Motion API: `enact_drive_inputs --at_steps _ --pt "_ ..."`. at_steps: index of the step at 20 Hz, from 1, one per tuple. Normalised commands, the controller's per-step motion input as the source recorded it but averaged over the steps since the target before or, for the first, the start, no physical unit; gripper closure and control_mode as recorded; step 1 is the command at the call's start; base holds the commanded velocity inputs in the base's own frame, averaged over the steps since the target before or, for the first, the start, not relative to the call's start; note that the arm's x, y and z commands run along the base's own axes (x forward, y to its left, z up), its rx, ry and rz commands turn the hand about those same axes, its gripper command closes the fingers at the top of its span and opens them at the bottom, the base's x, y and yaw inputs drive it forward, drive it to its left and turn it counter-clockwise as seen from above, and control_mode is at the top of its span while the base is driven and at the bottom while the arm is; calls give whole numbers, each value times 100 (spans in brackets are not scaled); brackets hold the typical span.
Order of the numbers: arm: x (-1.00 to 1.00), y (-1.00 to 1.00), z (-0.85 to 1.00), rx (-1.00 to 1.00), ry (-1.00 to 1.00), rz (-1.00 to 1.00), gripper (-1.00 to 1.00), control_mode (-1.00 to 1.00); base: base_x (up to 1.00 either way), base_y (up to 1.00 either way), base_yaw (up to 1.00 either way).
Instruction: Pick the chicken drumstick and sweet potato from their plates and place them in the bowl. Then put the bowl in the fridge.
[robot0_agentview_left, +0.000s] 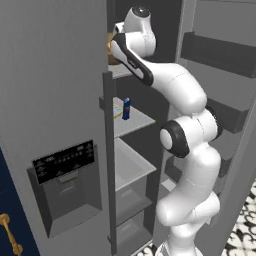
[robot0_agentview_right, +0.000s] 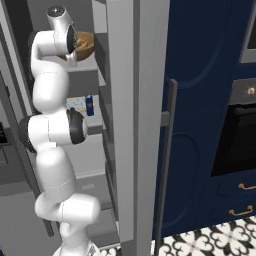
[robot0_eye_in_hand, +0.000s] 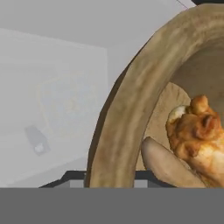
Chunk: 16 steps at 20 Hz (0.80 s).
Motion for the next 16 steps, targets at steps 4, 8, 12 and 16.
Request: enact_drive_inputs --at_steps 4,8,12,16 --pt "24 36 -32 7 -1 4 -100 -100 0 0 0" --pt "-5 29 -10 6 -28 8 -100 -100 0 0 0" --pt "-34 6 -11 13 -64 10 -100 -100 0 0 0" --pt "-97 -4 -30 9 -48 1 -100 -100 0 0 0"
